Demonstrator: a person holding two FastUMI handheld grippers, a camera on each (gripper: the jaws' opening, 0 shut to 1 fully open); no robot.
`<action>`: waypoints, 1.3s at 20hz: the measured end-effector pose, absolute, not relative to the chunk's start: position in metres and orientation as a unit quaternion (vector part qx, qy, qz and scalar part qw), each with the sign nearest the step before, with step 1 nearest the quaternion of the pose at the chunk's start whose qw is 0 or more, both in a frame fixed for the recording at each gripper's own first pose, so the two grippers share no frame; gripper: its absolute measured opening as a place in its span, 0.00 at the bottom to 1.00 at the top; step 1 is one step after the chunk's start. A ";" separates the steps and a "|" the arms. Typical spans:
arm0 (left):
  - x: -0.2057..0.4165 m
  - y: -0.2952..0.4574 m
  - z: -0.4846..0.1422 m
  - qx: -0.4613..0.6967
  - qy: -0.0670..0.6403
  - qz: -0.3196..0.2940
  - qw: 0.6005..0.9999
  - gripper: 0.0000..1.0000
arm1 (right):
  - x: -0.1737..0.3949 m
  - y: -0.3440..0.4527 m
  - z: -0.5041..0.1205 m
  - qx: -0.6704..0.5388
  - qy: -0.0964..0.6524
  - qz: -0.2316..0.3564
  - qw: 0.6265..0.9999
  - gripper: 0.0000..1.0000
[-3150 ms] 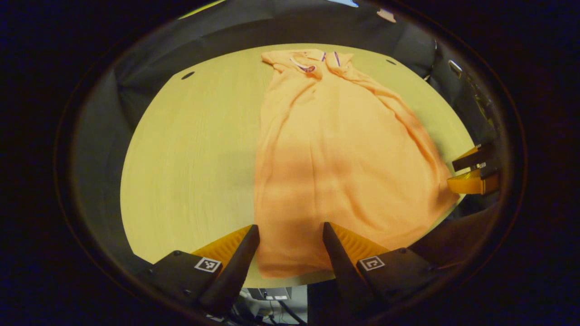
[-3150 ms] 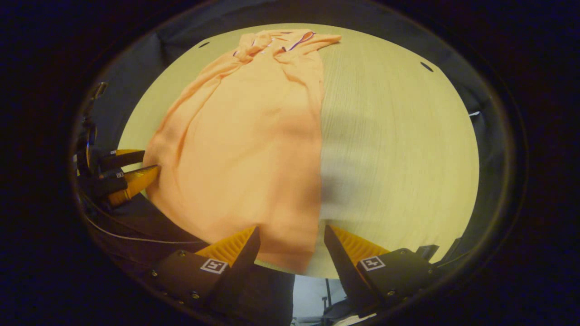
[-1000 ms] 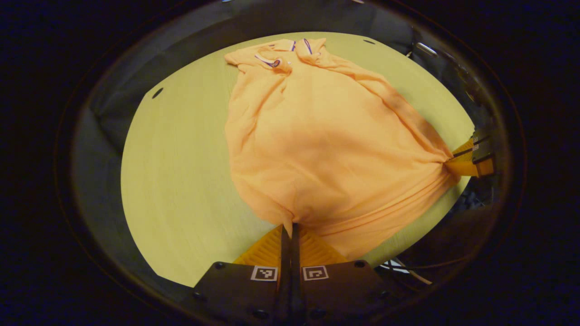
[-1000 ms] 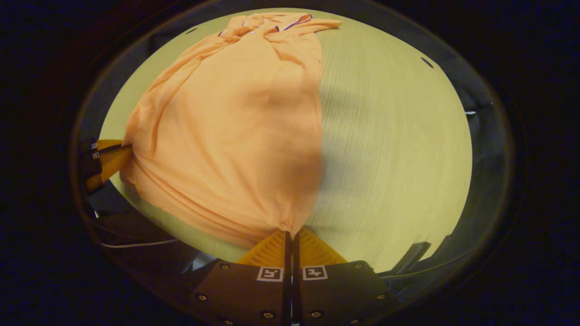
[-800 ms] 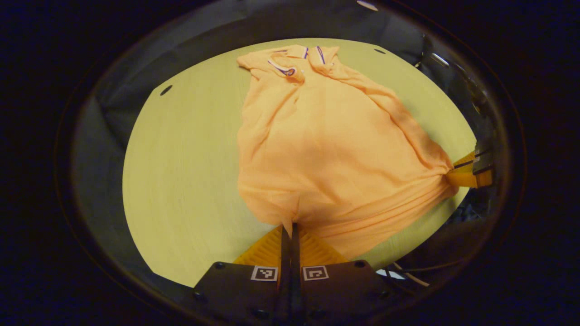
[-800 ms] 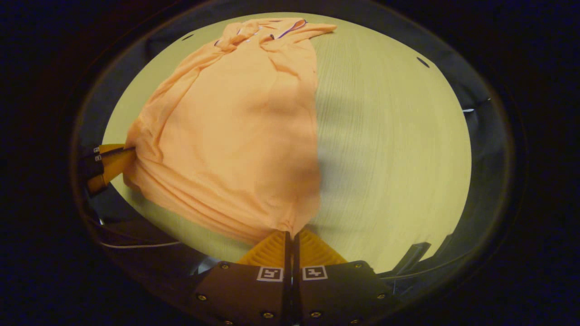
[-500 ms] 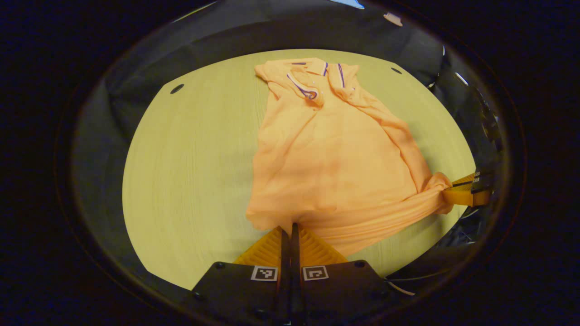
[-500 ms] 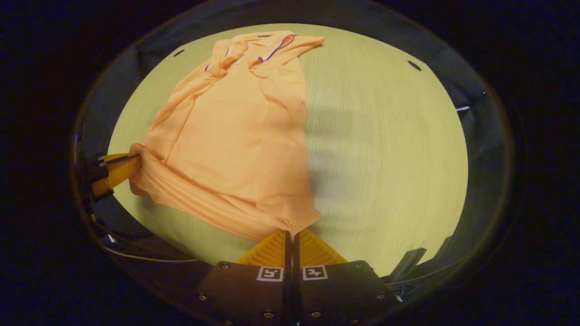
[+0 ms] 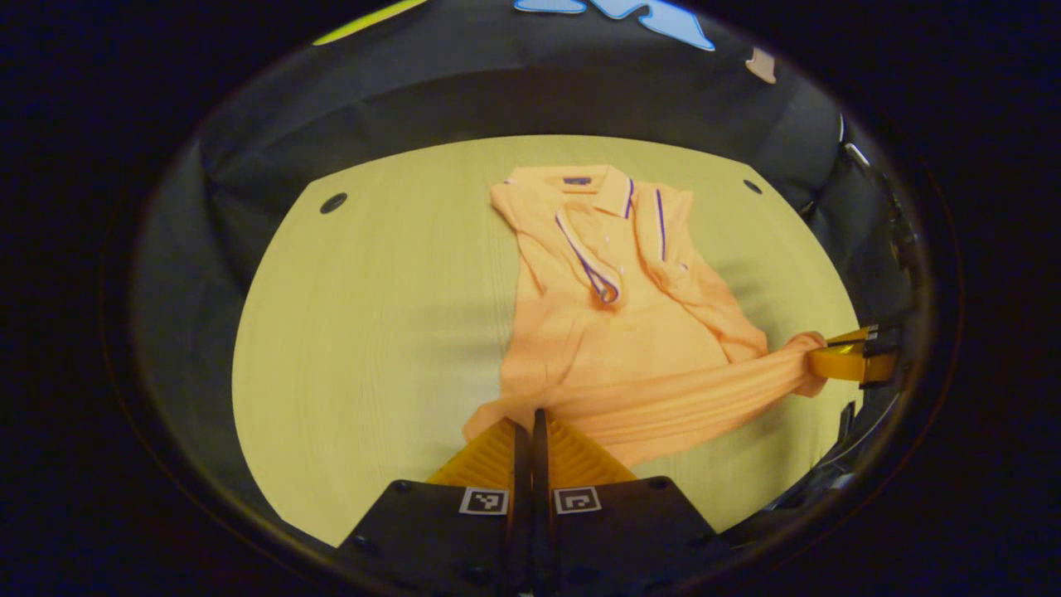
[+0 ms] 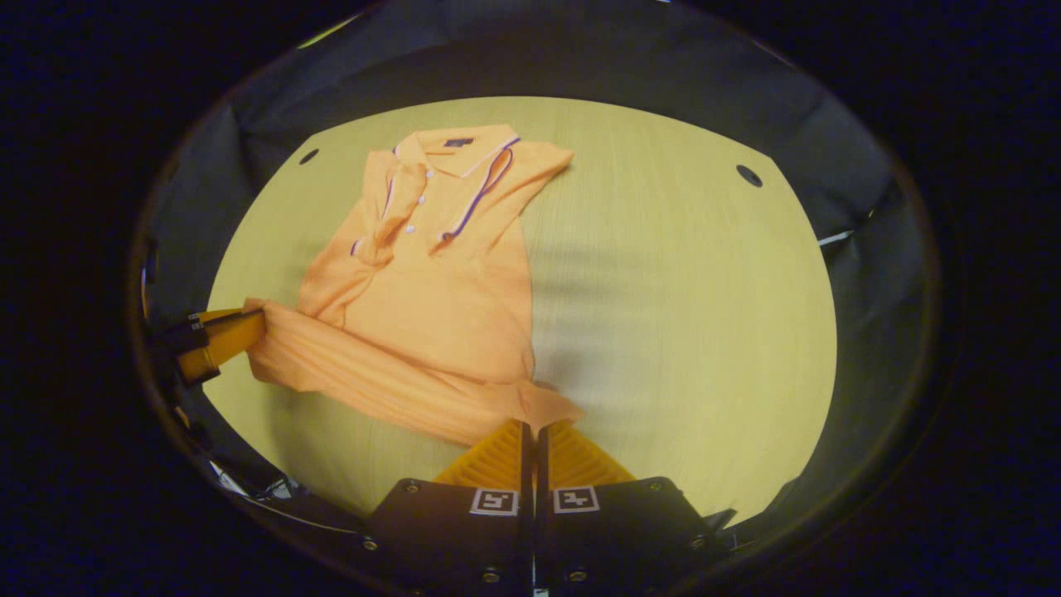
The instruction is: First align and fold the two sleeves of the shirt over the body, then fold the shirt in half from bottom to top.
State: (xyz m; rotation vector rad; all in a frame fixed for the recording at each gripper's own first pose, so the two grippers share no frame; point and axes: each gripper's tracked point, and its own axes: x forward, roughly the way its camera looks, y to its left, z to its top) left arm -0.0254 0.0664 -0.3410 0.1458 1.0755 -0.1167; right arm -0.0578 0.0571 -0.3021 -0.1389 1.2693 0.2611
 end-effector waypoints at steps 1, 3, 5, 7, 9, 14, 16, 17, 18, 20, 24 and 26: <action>-0.011 0.068 -0.336 0.067 0.505 -0.054 0.859 0.06 | -0.043 0.059 -0.298 -0.063 0.583 0.121 0.801 0.01; 0.018 0.068 -0.328 0.064 0.492 -0.051 0.867 0.06 | -0.015 0.066 -0.290 -0.057 0.570 0.121 0.811 0.01; 0.046 0.068 -0.321 0.062 0.482 -0.051 0.872 0.07 | 0.015 0.072 -0.282 -0.051 0.555 0.119 0.821 0.01; 0.070 0.070 -0.314 0.060 0.473 -0.050 0.877 0.06 | 0.038 0.073 -0.272 -0.046 0.543 0.117 0.830 0.01; 0.091 0.071 -0.309 0.064 0.464 -0.049 0.882 0.05 | 0.062 0.077 -0.264 -0.041 0.531 0.114 0.839 0.01; 0.136 0.073 -0.302 0.065 0.447 -0.043 0.891 0.06 | 0.117 0.091 -0.255 -0.011 0.503 0.102 0.858 0.01; 0.152 0.072 -0.303 0.051 0.442 -0.037 0.895 0.07 | 0.134 0.093 -0.253 0.001 0.495 0.096 0.864 0.01; 0.161 0.073 -0.302 0.042 0.439 -0.034 0.897 0.06 | 0.144 0.093 -0.251 0.006 0.489 0.092 0.867 0.01; 0.170 0.073 -0.302 0.033 0.436 -0.030 0.899 0.05 | 0.152 0.094 -0.250 0.010 0.484 0.089 0.870 0.01; 0.189 0.075 -0.303 0.022 0.431 -0.025 0.902 0.05 | 0.169 0.097 -0.248 0.018 0.472 0.085 0.877 0.01; 0.232 0.075 -0.306 0.028 0.412 -0.020 0.911 0.06 | 0.211 0.104 -0.245 0.020 0.441 0.082 0.894 0.01; 0.252 0.073 -0.308 0.037 0.398 -0.019 0.916 0.05 | 0.232 0.109 -0.243 0.031 0.425 0.075 0.901 0.01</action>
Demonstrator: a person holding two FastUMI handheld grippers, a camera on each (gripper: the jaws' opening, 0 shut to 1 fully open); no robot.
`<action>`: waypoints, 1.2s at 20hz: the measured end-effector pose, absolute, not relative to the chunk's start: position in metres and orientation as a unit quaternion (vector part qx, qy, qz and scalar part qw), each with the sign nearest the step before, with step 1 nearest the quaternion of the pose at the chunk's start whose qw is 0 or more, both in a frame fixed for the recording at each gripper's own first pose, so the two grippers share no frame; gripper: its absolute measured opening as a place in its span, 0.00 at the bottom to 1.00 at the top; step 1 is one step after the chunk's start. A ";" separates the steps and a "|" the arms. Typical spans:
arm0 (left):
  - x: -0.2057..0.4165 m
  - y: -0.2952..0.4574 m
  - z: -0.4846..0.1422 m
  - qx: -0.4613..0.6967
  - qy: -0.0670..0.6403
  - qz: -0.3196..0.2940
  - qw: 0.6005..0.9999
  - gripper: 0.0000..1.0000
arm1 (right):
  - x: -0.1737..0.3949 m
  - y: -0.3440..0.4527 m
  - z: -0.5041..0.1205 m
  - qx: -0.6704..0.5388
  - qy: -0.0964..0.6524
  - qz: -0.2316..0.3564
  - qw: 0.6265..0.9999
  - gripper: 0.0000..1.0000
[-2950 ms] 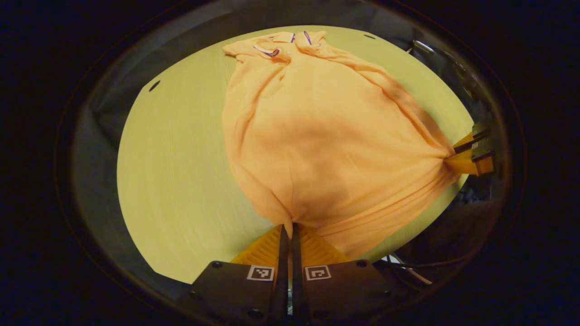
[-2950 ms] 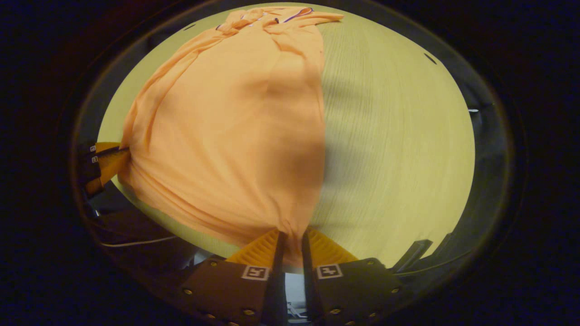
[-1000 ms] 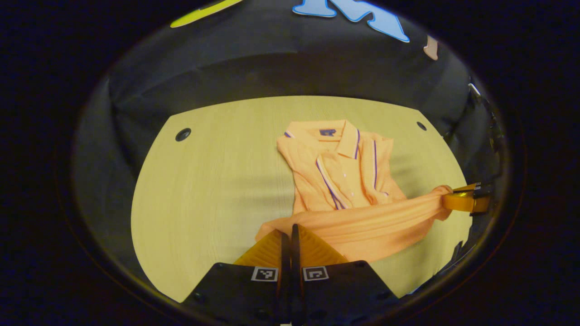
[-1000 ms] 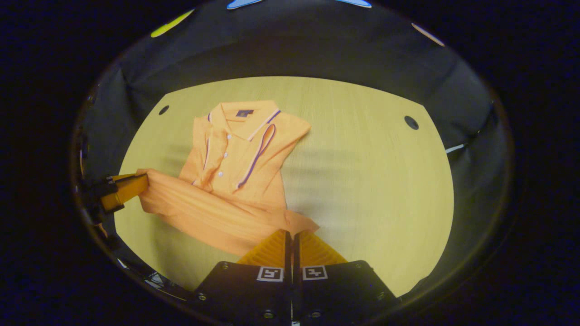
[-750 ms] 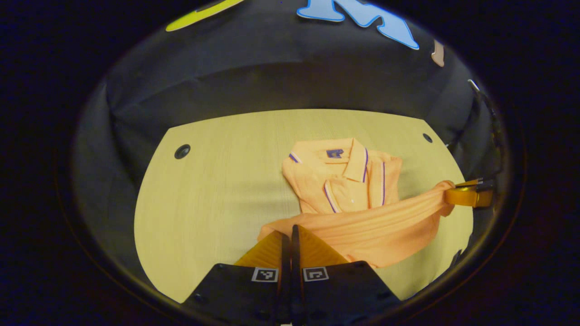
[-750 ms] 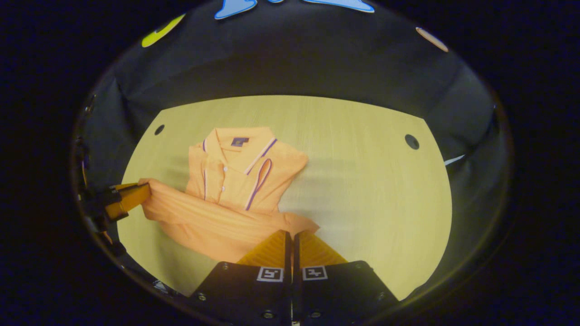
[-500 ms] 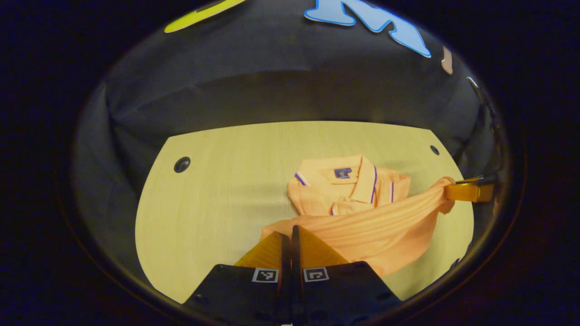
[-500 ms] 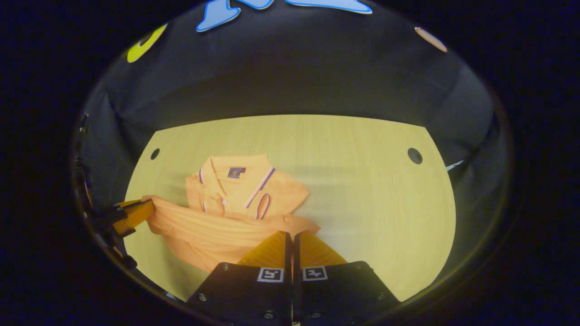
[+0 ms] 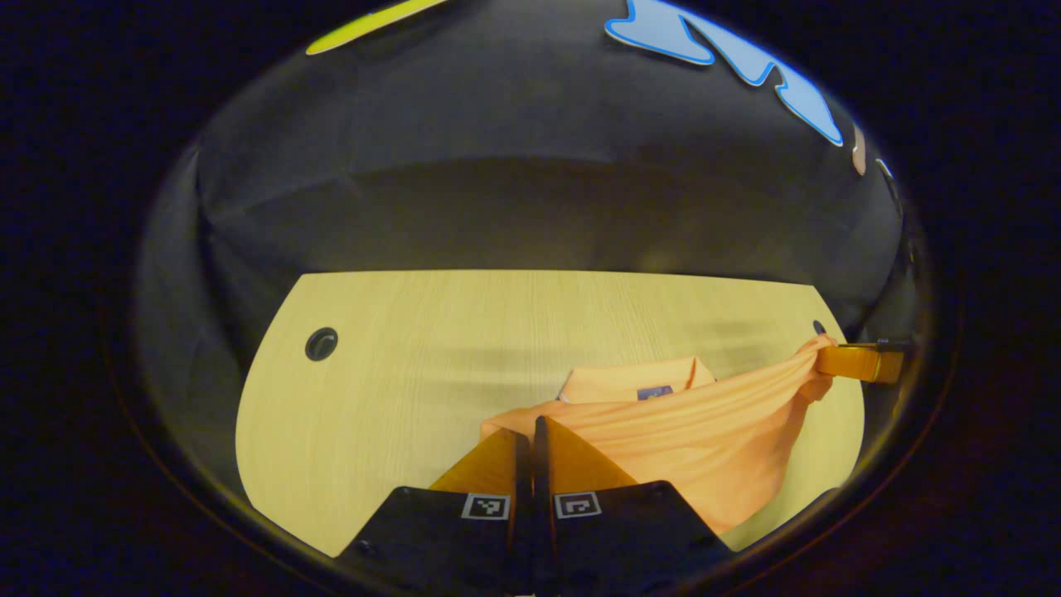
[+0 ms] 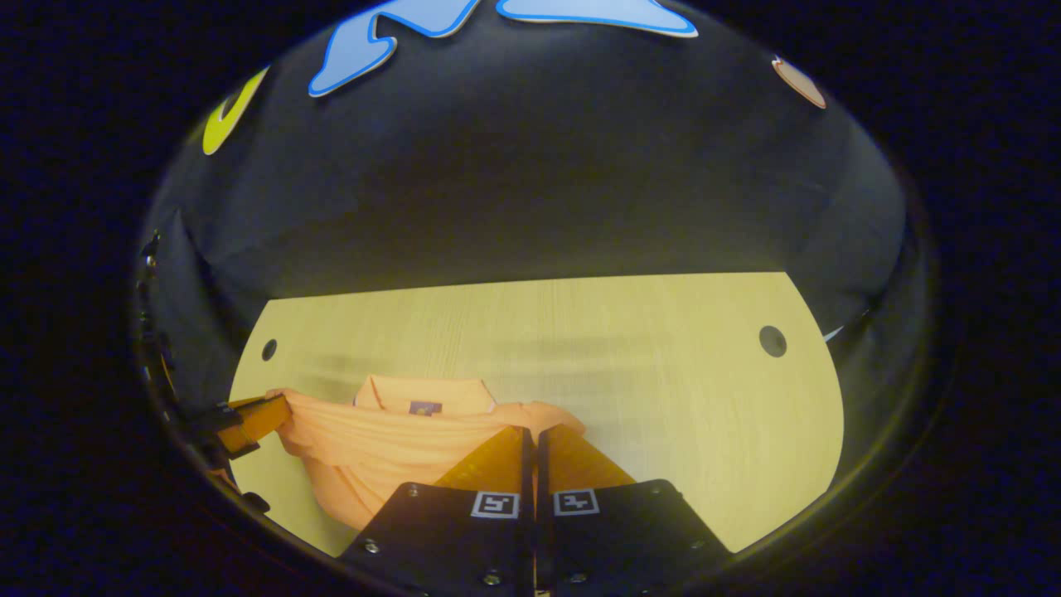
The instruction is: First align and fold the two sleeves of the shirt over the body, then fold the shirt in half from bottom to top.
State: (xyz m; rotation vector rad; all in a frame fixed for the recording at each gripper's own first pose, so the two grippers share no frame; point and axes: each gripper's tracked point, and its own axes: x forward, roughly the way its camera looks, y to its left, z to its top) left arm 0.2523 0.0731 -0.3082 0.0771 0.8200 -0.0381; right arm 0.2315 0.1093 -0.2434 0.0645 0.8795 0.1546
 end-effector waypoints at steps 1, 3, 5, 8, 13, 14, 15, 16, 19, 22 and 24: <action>0.260 0.071 -0.309 0.041 0.390 -0.016 0.920 0.06 | 0.238 0.109 -0.243 0.039 0.417 0.069 0.905 0.01; 0.272 0.071 -0.307 0.038 0.369 -0.005 0.929 0.05 | 0.257 0.110 -0.248 0.056 0.399 0.056 0.913 0.01; 0.291 0.067 -0.306 0.023 0.340 0.006 0.940 0.05 | 0.269 0.108 -0.248 0.066 0.379 0.046 0.922 0.01; 0.305 0.066 -0.310 0.038 0.327 0.011 0.944 0.05 | 0.290 0.111 -0.255 0.071 0.364 0.037 0.928 0.01; 0.338 0.065 -0.343 0.069 0.314 0.010 0.947 0.05 | 0.308 0.109 -0.292 0.069 0.373 0.016 0.925 0.01; 0.339 0.066 -0.352 0.076 0.320 0.010 0.944 0.05 | 0.310 0.108 -0.302 0.072 0.380 0.013 0.922 0.01; 0.338 0.064 -0.360 0.078 0.326 0.009 0.942 0.05 | 0.312 0.108 -0.310 0.074 0.386 0.010 0.919 0.01; 0.340 0.064 -0.369 0.079 0.333 0.009 0.940 0.05 | 0.312 0.108 -0.312 0.074 0.391 0.008 0.917 0.01; 0.340 0.078 -0.396 0.070 0.350 0.015 0.934 0.05 | 0.313 0.111 -0.323 0.070 0.405 0.007 0.912 0.01; 0.343 0.081 -0.397 0.071 0.346 0.023 0.935 0.05 | 0.312 0.113 -0.335 0.055 0.417 0.009 0.907 0.01; 0.338 0.081 -0.399 0.072 0.346 0.028 0.935 0.07 | 0.312 0.113 -0.336 0.048 0.413 0.010 0.909 0.01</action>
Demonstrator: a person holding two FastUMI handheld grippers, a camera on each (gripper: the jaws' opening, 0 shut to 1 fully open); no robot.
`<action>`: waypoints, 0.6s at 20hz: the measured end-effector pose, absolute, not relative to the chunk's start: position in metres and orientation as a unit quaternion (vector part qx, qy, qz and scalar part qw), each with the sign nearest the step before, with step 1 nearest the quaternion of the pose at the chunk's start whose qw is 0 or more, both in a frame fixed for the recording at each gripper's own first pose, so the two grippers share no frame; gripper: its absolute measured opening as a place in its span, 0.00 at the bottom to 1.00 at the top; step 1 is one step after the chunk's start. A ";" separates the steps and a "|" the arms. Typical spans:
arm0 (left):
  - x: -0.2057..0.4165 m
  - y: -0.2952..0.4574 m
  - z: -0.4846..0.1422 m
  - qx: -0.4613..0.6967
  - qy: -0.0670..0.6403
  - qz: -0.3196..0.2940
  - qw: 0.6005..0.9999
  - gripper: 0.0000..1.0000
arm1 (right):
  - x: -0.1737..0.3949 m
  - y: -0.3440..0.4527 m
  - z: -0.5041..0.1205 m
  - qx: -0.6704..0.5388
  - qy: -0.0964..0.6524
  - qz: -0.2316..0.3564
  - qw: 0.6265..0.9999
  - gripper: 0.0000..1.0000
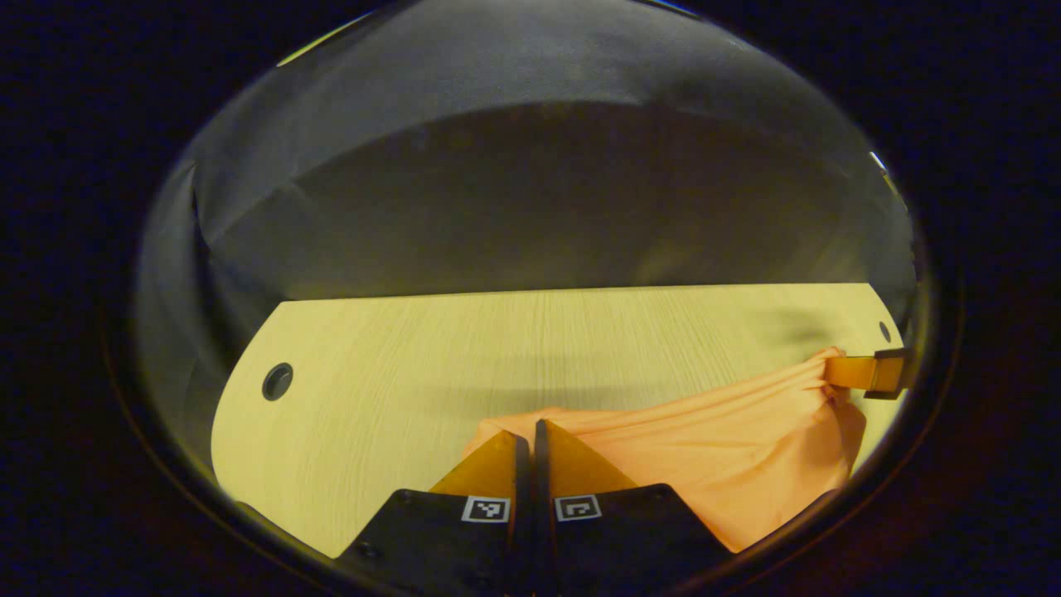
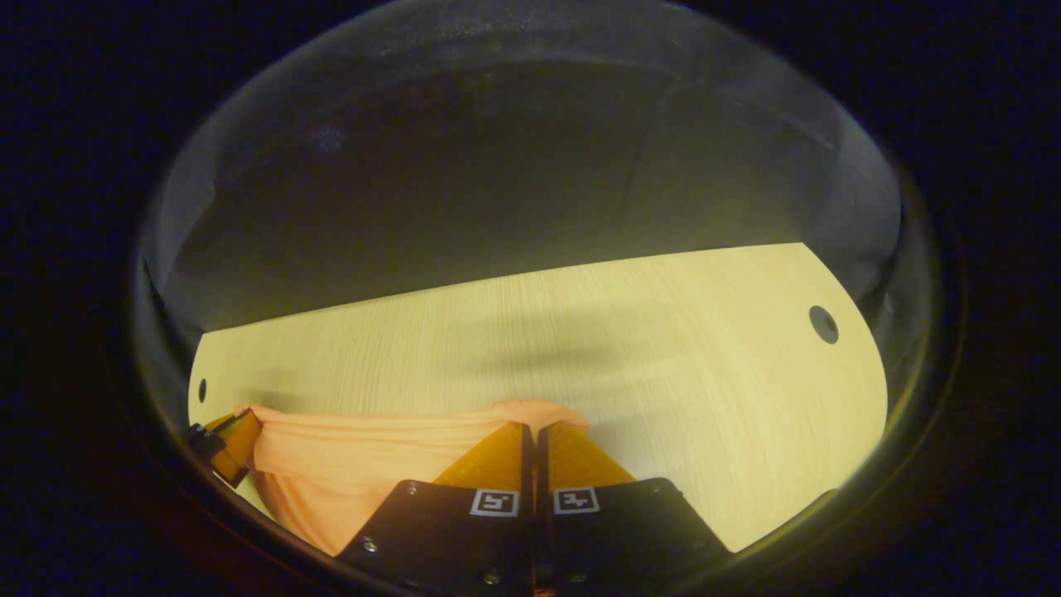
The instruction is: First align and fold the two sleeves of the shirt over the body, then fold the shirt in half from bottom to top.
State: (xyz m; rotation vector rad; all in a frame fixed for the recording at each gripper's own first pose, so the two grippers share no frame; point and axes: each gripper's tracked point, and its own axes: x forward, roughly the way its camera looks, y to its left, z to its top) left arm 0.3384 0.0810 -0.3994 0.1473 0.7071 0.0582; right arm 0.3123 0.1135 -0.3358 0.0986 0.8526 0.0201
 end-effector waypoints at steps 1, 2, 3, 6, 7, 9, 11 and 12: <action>0.339 0.083 -0.400 0.070 0.344 0.032 0.936 0.06 | 0.311 0.114 -0.335 0.042 0.412 0.010 0.910 0.01; 0.340 0.083 -0.401 0.069 0.343 0.035 0.936 0.06 | 0.311 0.114 -0.335 0.034 0.410 0.012 0.911 0.01; 0.340 0.083 -0.401 0.070 0.340 0.038 0.937 0.07 | 0.312 0.113 -0.335 0.028 0.407 0.014 0.913 0.01; 0.339 0.082 -0.402 0.078 0.337 0.036 0.937 0.11 | 0.312 0.112 -0.336 0.020 0.406 0.021 0.913 0.04; 0.339 0.081 -0.401 0.077 0.338 0.030 0.937 0.14 | 0.309 0.109 -0.334 0.020 0.409 0.020 0.912 0.07; 0.335 0.079 -0.398 0.069 0.338 0.031 0.938 0.34 | 0.302 0.112 -0.330 0.032 0.413 0.032 0.910 0.39; 0.326 0.077 -0.390 0.053 0.332 0.038 0.941 0.59 | 0.299 0.107 -0.327 0.020 0.412 0.035 0.910 0.58; 0.325 0.078 -0.384 0.048 0.329 0.040 0.942 0.65 | 0.298 0.104 -0.323 0.015 0.405 0.037 0.913 0.69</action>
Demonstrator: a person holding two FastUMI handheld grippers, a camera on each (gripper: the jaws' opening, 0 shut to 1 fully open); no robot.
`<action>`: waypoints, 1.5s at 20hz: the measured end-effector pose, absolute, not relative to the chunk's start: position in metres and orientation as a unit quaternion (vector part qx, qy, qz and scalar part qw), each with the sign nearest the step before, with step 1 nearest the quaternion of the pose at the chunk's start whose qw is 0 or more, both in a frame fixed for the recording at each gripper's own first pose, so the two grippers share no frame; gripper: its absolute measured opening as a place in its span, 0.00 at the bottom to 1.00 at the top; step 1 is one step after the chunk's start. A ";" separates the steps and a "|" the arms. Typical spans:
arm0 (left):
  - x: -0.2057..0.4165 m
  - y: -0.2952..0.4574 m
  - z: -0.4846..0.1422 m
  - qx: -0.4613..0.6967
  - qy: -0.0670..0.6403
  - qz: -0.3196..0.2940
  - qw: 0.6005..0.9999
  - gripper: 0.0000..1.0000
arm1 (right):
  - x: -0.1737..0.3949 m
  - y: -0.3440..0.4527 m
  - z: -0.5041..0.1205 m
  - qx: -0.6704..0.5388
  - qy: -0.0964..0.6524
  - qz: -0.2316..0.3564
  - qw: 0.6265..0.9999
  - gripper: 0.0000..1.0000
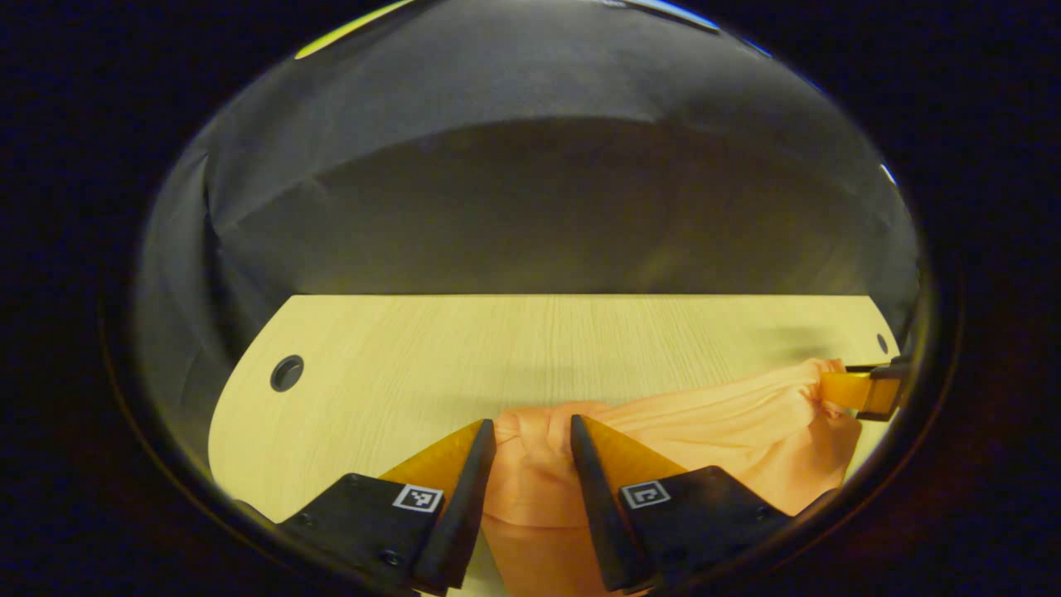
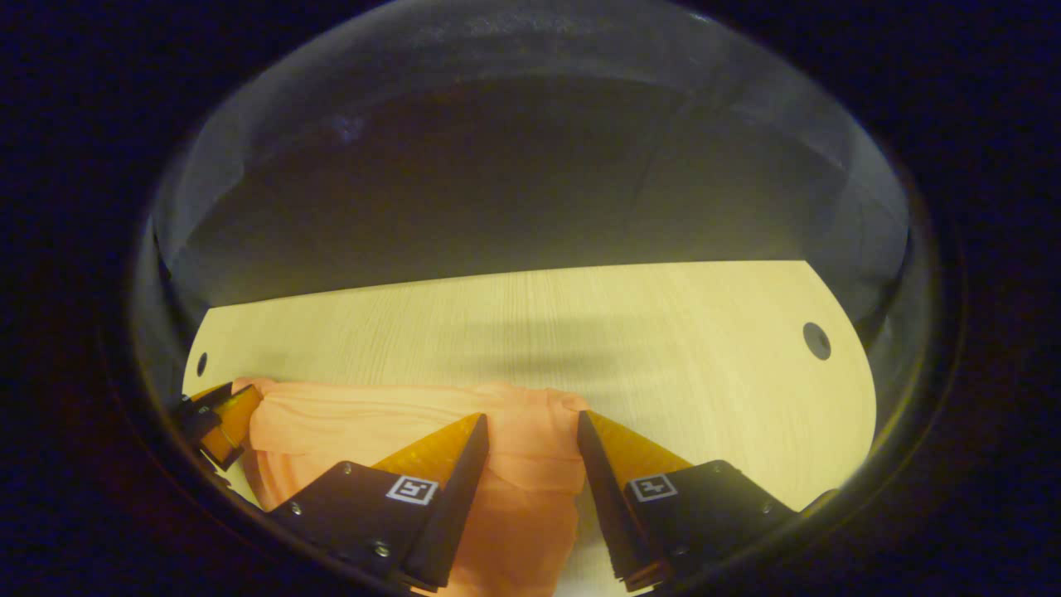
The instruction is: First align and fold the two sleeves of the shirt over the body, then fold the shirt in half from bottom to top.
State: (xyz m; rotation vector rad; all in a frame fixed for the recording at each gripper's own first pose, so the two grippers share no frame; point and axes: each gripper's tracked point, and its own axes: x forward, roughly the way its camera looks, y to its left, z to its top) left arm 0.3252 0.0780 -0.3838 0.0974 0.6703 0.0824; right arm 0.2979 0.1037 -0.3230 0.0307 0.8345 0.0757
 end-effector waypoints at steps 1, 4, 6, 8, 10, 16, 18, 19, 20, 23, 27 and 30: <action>0.322 0.084 -0.376 0.045 0.322 0.040 0.945 0.70 | 0.297 0.102 -0.315 0.013 0.395 0.038 0.918 0.71; 0.305 0.085 -0.344 0.052 0.306 0.037 0.950 0.69 | 0.282 0.099 -0.281 0.016 0.368 0.041 0.929 0.70; 0.289 0.082 -0.317 0.046 0.291 0.034 0.955 0.69 | 0.268 0.097 -0.258 0.013 0.352 0.044 0.935 0.70; 0.271 0.081 -0.291 0.039 0.274 0.031 0.960 0.69 | 0.252 0.096 -0.235 0.012 0.334 0.050 0.941 0.70; 0.250 0.084 -0.267 0.045 0.259 0.024 0.964 0.65 | 0.230 0.094 -0.210 0.011 0.316 0.056 0.947 0.70; 0.176 0.072 -0.180 0.037 0.206 0.011 0.978 0.72 | 0.153 0.087 -0.142 0.013 0.266 0.074 0.961 0.67; 0.149 0.072 -0.154 0.029 0.191 0.009 0.981 0.65 | 0.126 0.087 -0.122 0.016 0.246 0.079 0.966 0.70; 0.137 0.072 -0.143 0.028 0.185 0.006 0.982 0.68 | 0.113 0.087 -0.112 0.016 0.236 0.082 0.968 0.67; 0.124 0.071 -0.137 0.029 0.181 0.002 0.983 0.70 | 0.100 0.087 -0.104 0.014 0.229 0.085 0.970 0.70; 0.078 0.066 -0.119 0.039 0.172 -0.003 0.984 0.67 | 0.063 0.091 -0.084 0.012 0.208 0.093 0.974 0.70; 0.033 0.063 -0.102 0.041 0.160 -0.015 0.986 0.66 | 0.021 0.096 -0.075 0.017 0.186 0.097 0.978 0.67; 0.016 0.056 -0.095 0.040 0.156 -0.032 0.986 0.67 | -0.007 0.097 -0.078 0.014 0.176 0.090 0.980 0.70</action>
